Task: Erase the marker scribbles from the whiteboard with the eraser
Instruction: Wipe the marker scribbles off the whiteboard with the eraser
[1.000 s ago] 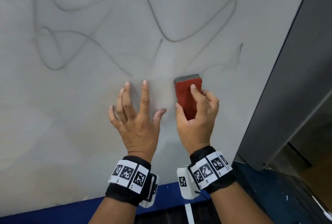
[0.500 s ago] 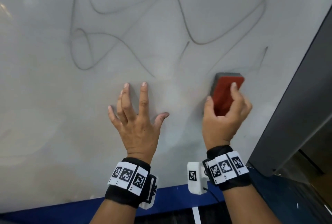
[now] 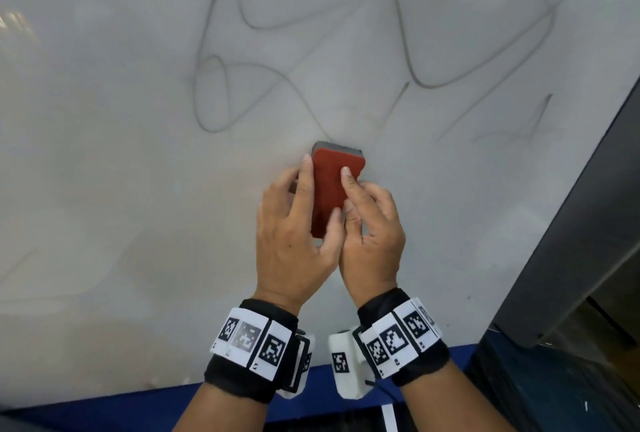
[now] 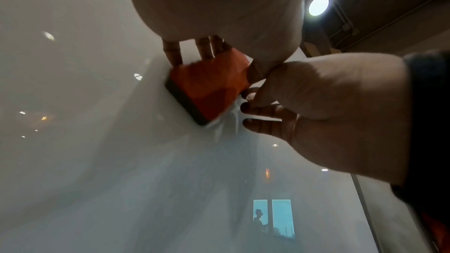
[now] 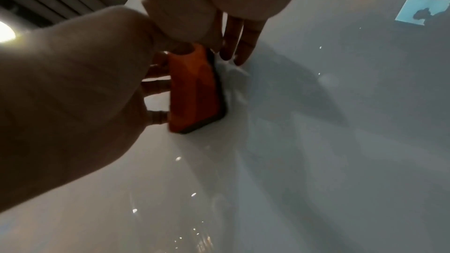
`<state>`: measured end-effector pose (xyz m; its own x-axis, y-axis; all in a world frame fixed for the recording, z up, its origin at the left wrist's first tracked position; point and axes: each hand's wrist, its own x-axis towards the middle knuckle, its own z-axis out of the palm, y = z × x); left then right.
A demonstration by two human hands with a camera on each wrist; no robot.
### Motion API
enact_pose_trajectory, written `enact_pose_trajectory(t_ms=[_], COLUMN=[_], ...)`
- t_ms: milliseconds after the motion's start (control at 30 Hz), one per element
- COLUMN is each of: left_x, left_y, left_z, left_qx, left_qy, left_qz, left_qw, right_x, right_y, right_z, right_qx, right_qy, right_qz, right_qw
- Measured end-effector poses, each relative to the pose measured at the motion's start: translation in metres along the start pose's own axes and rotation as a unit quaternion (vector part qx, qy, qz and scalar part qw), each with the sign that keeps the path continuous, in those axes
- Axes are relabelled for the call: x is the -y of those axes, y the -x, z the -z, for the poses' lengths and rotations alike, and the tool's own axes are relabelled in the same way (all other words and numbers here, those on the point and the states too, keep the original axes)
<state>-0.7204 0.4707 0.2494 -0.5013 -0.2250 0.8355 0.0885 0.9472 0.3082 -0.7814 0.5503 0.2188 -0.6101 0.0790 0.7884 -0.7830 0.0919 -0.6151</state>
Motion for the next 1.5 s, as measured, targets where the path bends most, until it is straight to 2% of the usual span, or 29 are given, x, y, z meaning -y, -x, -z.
enact_pose_trajectory(t_ms=[133, 200, 300, 333, 433, 567, 600, 633, 733, 800, 867, 967, 1000, 1033, 1067, 1133, 1167, 1200, 1233, 1333, 1367, 1400, 1433, 1500], left_x=[0.01, 0.012, 0.015, 0.017, 0.018, 0.017, 0.02, 0.025, 0.031, 0.028, 0.021, 0.018, 0.023, 0.03, 0.036, 0.046, 0.048, 0.048, 0.047, 0.042, 0.045, 0.049, 0.053, 0.054], left_y=[-0.003, -0.005, -0.002, -0.001, 0.001, 0.003, 0.002, -0.001, -0.009, -0.013, -0.013, -0.01, -0.011, -0.012, -0.014, -0.018, -0.021, -0.023, -0.024, -0.018, -0.017, -0.018, -0.019, -0.027], left_z=[0.0, -0.001, 0.0, 0.002, 0.003, -0.004, -0.002, 0.001, 0.01, 0.011, 0.007, 0.004, 0.006, 0.011, 0.017, 0.033, 0.038, 0.04, 0.039, 0.03, 0.03, 0.033, 0.037, 0.045], left_qx=[0.003, -0.011, -0.043, -0.058, -0.088, -0.043, -0.041, -0.051, -0.118, -0.137, -0.123, -0.067, -0.063, -0.073, -0.096, -0.164, -0.188, -0.196, -0.191, -0.117, -0.1, -0.103, -0.127, -0.196], left_qy=[-0.103, -0.123, -0.142, -0.146, -0.156, -0.181, -0.187, -0.19, -0.167, -0.152, -0.156, -0.19, -0.199, -0.203, -0.198, -0.154, -0.131, -0.123, -0.127, -0.179, -0.191, -0.194, -0.184, -0.127], left_qz=[-0.007, -0.019, -0.007, 0.011, 0.047, -0.053, -0.059, -0.04, 0.094, 0.138, 0.107, -0.035, -0.06, -0.054, -0.014, 0.116, 0.164, 0.183, 0.17, 0.022, -0.005, 0.004, 0.05, 0.184], left_qw=[0.995, 0.992, 0.989, 0.987, 0.983, 0.981, 0.98, 0.98, 0.974, 0.969, 0.974, 0.979, 0.976, 0.975, 0.975, 0.968, 0.959, 0.955, 0.958, 0.977, 0.976, 0.976, 0.973, 0.955], right_x=[0.005, 0.003, -0.006, -0.008, -0.008, -0.007, -0.007, -0.008, -0.009, -0.01, -0.01, -0.009, -0.01, -0.01, -0.01, -0.011, -0.012, -0.012, -0.012, -0.01, -0.009, -0.008, -0.008, -0.009], right_y=[-0.009, -0.015, -0.021, -0.021, -0.012, -0.006, -0.007, -0.007, -0.007, -0.007, -0.007, -0.005, -0.005, -0.005, -0.005, -0.006, -0.006, -0.005, -0.005, -0.004, -0.003, -0.003, -0.003, -0.003], right_z=[0.006, 0.012, 0.019, 0.019, 0.013, 0.008, 0.008, 0.008, 0.009, 0.009, 0.009, 0.008, 0.008, 0.007, 0.008, 0.008, 0.008, 0.007, 0.006, 0.002, 0.001, 0.0, 0.001, 0.003], right_qx=[0.031, 0.002, -0.081, -0.08, -0.016, 0.013, 0.012, 0.014, 0.017, 0.019, 0.016, 0.009, 0.007, 0.005, 0.005, 0.007, 0.008, 0.008, 0.006, -0.001, -0.003, -0.003, -0.001, 0.004], right_qy=[0.025, 0.062, 0.137, 0.152, 0.212, 0.225, 0.223, 0.22, 0.215, 0.214, 0.212, 0.211, 0.21, 0.208, 0.207, 0.204, 0.204, 0.204, 0.203, 0.19, 0.188, 0.186, 0.185, 0.187], right_qz=[0.072, 0.086, 0.037, 0.014, -0.009, -0.012, -0.015, -0.019, -0.024, -0.024, -0.023, -0.019, -0.019, -0.019, -0.019, -0.02, -0.02, -0.021, -0.023, -0.032, -0.034, -0.035, -0.036, -0.037], right_qw=[0.997, 0.994, 0.987, 0.985, 0.977, 0.974, 0.975, 0.975, 0.976, 0.976, 0.977, 0.977, 0.978, 0.978, 0.978, 0.979, 0.979, 0.979, 0.979, 0.981, 0.982, 0.982, 0.982, 0.982])
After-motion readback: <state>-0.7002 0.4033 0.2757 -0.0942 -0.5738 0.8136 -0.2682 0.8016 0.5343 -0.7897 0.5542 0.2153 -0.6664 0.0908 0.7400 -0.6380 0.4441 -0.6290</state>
